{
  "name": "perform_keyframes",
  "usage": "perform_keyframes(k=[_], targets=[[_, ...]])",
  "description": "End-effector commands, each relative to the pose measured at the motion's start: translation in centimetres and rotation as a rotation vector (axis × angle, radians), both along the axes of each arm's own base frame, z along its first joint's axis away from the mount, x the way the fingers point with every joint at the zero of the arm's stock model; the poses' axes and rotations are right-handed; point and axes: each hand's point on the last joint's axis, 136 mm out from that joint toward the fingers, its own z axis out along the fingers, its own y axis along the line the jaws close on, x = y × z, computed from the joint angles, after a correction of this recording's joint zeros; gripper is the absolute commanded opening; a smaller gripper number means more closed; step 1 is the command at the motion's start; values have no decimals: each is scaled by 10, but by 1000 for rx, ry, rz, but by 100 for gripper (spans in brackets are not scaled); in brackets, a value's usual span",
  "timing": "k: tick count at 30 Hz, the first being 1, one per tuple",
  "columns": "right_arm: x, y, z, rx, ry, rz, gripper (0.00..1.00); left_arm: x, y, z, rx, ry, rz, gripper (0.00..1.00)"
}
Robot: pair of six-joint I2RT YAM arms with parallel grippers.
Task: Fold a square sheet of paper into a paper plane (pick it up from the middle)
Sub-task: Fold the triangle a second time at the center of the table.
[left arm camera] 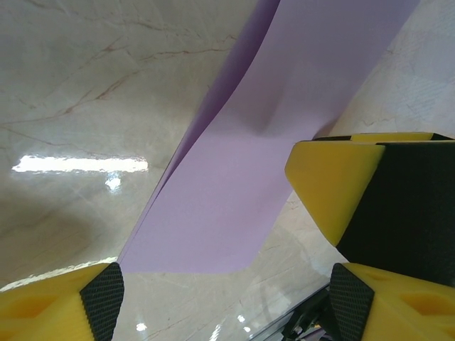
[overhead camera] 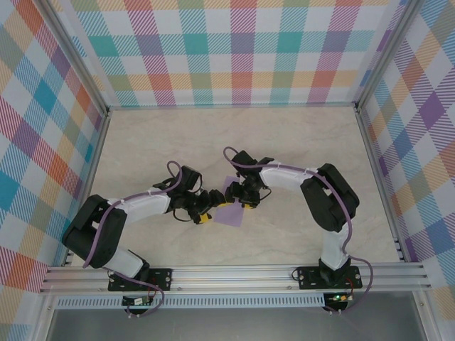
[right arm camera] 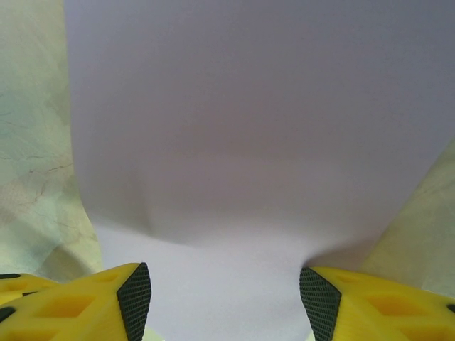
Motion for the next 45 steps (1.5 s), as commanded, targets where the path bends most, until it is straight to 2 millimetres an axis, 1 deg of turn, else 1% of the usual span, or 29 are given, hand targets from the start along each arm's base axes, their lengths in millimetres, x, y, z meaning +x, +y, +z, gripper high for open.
perform_keyframes(k=[1, 8, 15, 19, 30, 33, 35, 37, 41, 45], targets=[[-14, -6, -18, 9, 55, 0, 62, -5, -4, -5, 30, 17, -30, 79], [-10, 0, -8, 142, 77, -40, 62, -8, -4, -10, 49, 29, -47, 79], [-6, 0, 1, 221, 73, -57, 62, -9, -6, -11, 61, 28, -65, 79], [-2, 3, 11, 267, 52, -52, 62, -8, -10, -10, 57, 22, -74, 78], [1, 4, 20, 306, 42, -48, 62, -4, -16, -6, 44, 5, -95, 78], [9, 1, 32, 299, -5, -38, 61, -3, -11, -6, 74, -5, -84, 78], [19, -2, 45, 271, -67, -21, 60, -1, -7, -4, 95, -24, -79, 77], [28, -6, 51, 225, -118, -10, 58, -5, 2, -3, 134, -18, -73, 77], [47, -11, 46, 134, -154, 8, 50, -7, 11, 0, 172, -32, -63, 77], [62, -13, 36, 70, -161, 10, 48, -9, 12, 0, 176, -25, -59, 77]])
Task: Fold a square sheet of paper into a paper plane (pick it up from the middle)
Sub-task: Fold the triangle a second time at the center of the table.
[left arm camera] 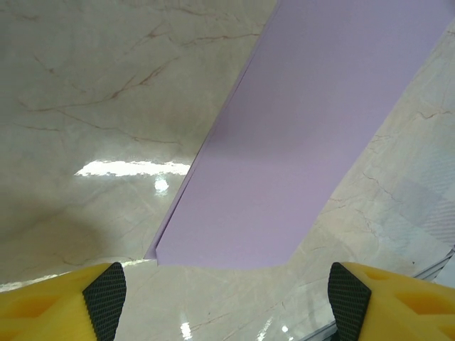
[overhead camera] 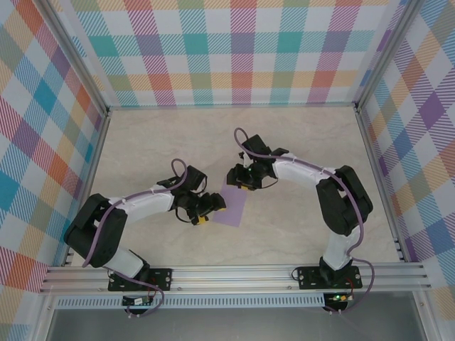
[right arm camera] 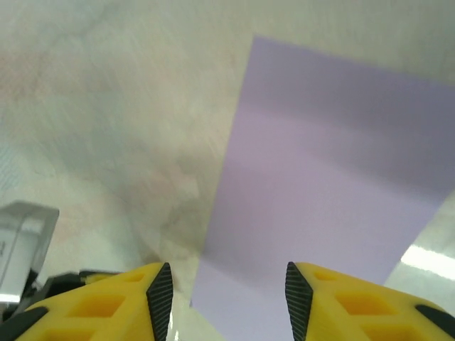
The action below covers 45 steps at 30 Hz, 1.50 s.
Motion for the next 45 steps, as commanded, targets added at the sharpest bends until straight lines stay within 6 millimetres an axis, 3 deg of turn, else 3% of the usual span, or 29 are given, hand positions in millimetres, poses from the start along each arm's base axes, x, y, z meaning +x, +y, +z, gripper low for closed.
perform_keyframes(k=[1, 6, 15, 45], targets=[[6, -17, -26, -135, 22, 7, 48, -2, 2, 5, 22, -5, -7, 77], [16, -23, -44, -188, 48, -5, 48, -2, -2, 5, 1, 7, -10, 77], [12, -38, -72, -215, 124, -46, 47, -3, -8, 1, -25, 34, -19, 77], [11, -44, -77, -197, 144, -53, 46, 7, -26, -4, -84, 37, -32, 69]])
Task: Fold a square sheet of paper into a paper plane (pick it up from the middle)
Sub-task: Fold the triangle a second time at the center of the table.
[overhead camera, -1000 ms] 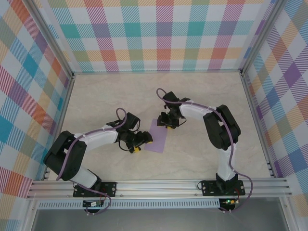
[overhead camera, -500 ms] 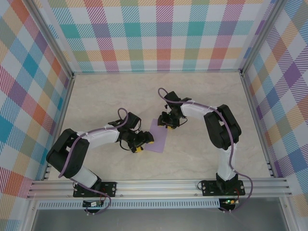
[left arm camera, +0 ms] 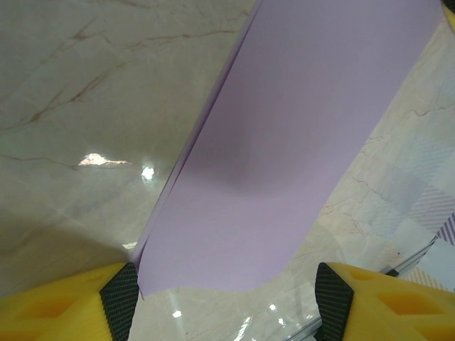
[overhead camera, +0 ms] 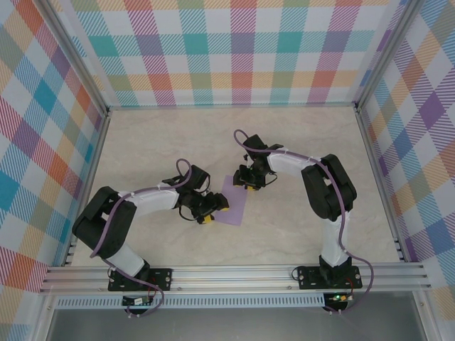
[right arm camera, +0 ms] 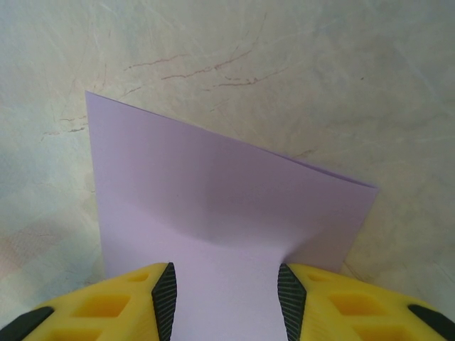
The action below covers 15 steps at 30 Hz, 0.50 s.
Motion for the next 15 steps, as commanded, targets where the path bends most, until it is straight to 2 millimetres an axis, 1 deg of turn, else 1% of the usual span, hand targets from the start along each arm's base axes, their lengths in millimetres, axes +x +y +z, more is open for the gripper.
perform_keyframes(k=[1, 5, 10, 13, 15], targets=[[-9, -16, -20, -60, 44, -13, 45, 4, -10, 7, -32, -7, -8, 69], [-9, -17, -21, -61, 47, -14, 45, 4, -10, 8, -37, -9, -11, 69], [-9, -16, -21, -58, 48, -13, 45, 6, -16, 12, -82, -22, -14, 70], [-9, -15, -20, -51, 47, -12, 45, 10, -25, 19, -140, -45, -19, 69], [-8, -14, -17, -39, 45, -13, 45, 14, -29, 26, -177, -74, -18, 65]])
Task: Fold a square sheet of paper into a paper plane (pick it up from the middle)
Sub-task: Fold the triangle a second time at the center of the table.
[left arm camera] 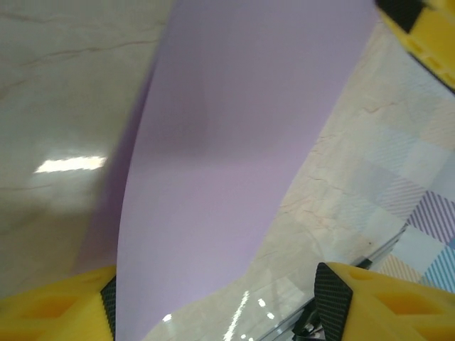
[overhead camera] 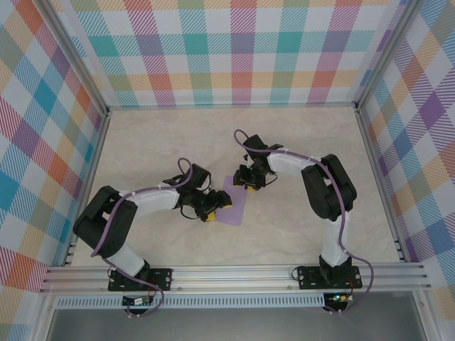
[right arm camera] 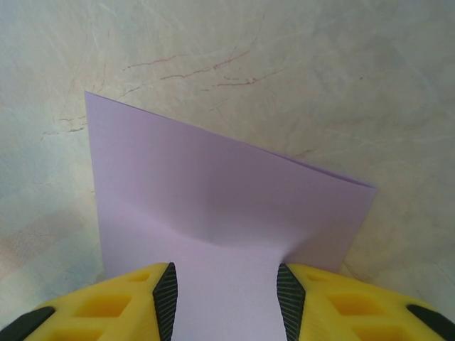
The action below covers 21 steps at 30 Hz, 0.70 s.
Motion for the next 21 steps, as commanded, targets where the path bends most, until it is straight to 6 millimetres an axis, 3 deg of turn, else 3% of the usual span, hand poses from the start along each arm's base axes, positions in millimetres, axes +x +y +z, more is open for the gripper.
perform_keyframes(k=[1, 5, 11, 14, 21], targets=[[-9, -13, -16, -38, 44, -10, 45, 5, -14, 17, -94, -48, -13, 62], [-6, -5, -1, 20, 27, 4, 39, 7, -16, 28, -122, -91, -22, 55], [-3, 3, 51, 110, -71, 41, 38, 5, -17, 32, -148, -105, -31, 48], [-16, 2, 64, 151, -77, 48, 37, 6, -20, 35, -170, -115, -35, 47], [-55, -14, 69, 202, -57, 35, 33, 5, -26, 37, -194, -114, -56, 47]])
